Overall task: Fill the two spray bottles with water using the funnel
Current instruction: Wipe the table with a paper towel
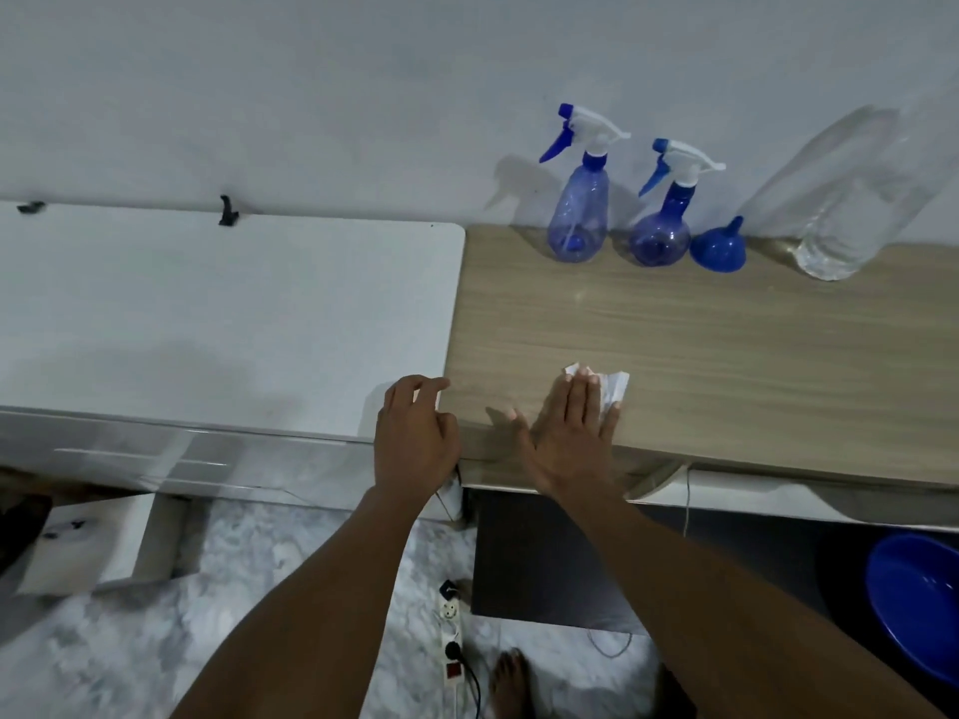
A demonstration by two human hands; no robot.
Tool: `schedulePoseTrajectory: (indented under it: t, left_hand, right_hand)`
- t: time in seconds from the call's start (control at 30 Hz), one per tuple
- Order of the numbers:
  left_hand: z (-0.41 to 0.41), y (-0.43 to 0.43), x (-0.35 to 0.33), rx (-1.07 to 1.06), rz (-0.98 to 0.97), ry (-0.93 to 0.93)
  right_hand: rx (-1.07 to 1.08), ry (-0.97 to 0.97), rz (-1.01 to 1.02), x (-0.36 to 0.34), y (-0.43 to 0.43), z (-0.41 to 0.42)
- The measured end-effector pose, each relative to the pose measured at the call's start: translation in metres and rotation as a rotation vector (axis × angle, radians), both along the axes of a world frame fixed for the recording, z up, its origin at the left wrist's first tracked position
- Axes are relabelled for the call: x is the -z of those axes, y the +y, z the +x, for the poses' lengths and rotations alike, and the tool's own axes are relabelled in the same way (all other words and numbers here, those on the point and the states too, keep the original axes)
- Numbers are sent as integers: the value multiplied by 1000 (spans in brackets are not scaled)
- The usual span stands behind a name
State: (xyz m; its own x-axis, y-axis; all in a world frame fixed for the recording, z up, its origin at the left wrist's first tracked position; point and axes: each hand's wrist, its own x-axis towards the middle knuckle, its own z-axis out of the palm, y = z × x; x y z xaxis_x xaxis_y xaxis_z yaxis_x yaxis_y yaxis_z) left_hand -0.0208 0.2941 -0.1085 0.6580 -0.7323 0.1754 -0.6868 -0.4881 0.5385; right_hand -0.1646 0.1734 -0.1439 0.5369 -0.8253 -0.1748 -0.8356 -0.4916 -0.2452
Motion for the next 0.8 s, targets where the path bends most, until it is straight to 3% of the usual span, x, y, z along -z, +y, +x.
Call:
schedulePoseTrajectory:
  t: [0.1,0.27,0.53,0.8]
  left_hand:
    - [7,7,-1,-9,-22,-17]
    - [25,26,1,-67,-30,-45]
    - [11,16,10,-59,-29,-27]
    - [-51,-30,5,48,-22,1]
  right_hand:
    - [-34,-22,55,-5,10,35]
    - [-335,-54,76,2,28,78]
    - [-782,-37,-81,6,3,15]
    - [-672,-30,-128,10,-43,-71]
